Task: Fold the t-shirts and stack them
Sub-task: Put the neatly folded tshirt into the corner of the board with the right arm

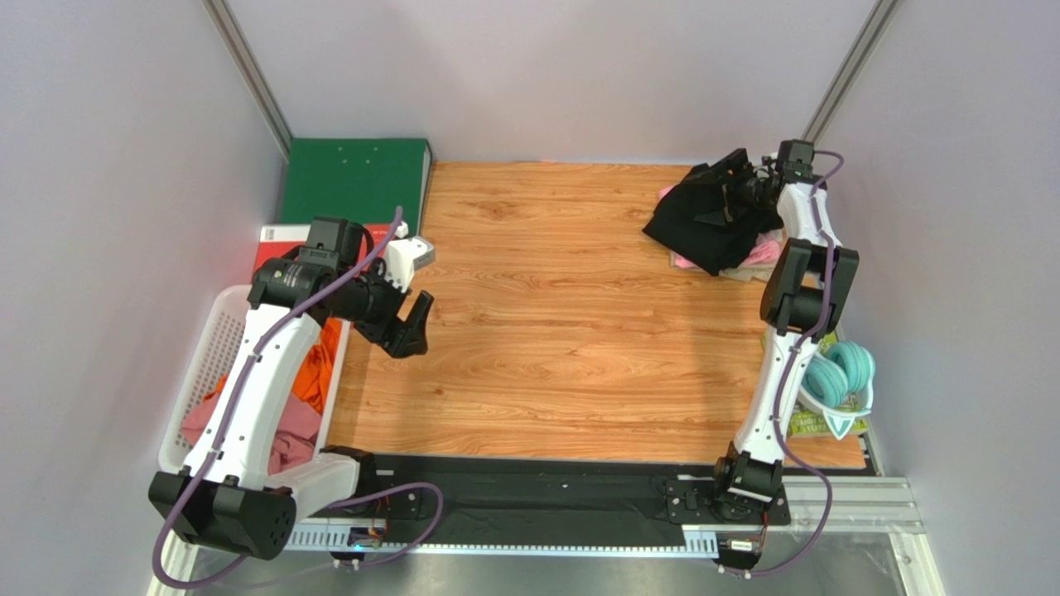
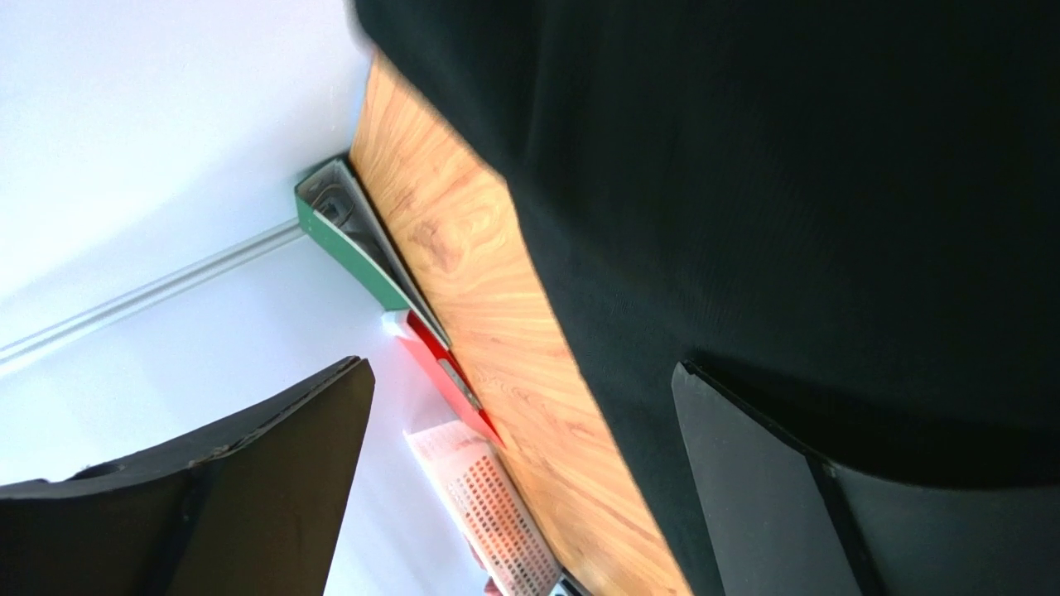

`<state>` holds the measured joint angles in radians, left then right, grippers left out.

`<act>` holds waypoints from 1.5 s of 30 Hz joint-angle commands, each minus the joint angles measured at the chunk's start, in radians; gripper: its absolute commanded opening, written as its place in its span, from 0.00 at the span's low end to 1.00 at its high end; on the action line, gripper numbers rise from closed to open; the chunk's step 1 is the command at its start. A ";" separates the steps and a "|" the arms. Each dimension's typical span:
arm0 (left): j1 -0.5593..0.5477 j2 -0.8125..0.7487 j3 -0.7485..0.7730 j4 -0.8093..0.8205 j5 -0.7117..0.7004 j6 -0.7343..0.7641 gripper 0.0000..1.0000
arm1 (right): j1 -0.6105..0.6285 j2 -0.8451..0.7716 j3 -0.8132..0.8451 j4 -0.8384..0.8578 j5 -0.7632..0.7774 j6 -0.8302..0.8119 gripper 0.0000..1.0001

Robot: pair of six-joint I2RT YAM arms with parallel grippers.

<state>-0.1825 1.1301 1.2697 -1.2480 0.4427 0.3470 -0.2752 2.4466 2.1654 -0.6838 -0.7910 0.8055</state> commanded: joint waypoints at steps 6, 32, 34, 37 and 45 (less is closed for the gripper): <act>0.006 -0.070 0.037 0.045 -0.107 -0.028 0.86 | 0.017 -0.400 -0.160 0.075 -0.097 -0.011 1.00; 0.328 -0.064 -0.176 0.489 -0.084 -0.270 1.00 | 0.378 -1.499 -1.056 -0.022 0.564 -0.523 1.00; 0.331 -0.099 -0.152 0.455 -0.064 -0.258 1.00 | 0.381 -1.503 -1.055 -0.025 0.524 -0.510 1.00; 0.331 -0.165 -0.115 0.432 -0.041 -0.255 1.00 | 0.399 -1.505 -1.044 -0.022 0.464 -0.494 1.00; 0.331 -0.168 0.086 0.315 0.028 -0.253 1.00 | 0.496 -1.511 -0.932 -0.019 0.455 -0.474 1.00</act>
<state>0.1402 0.9539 1.2709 -0.8658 0.4137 0.1055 0.1684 0.9539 1.1217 -0.7361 -0.3176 0.3222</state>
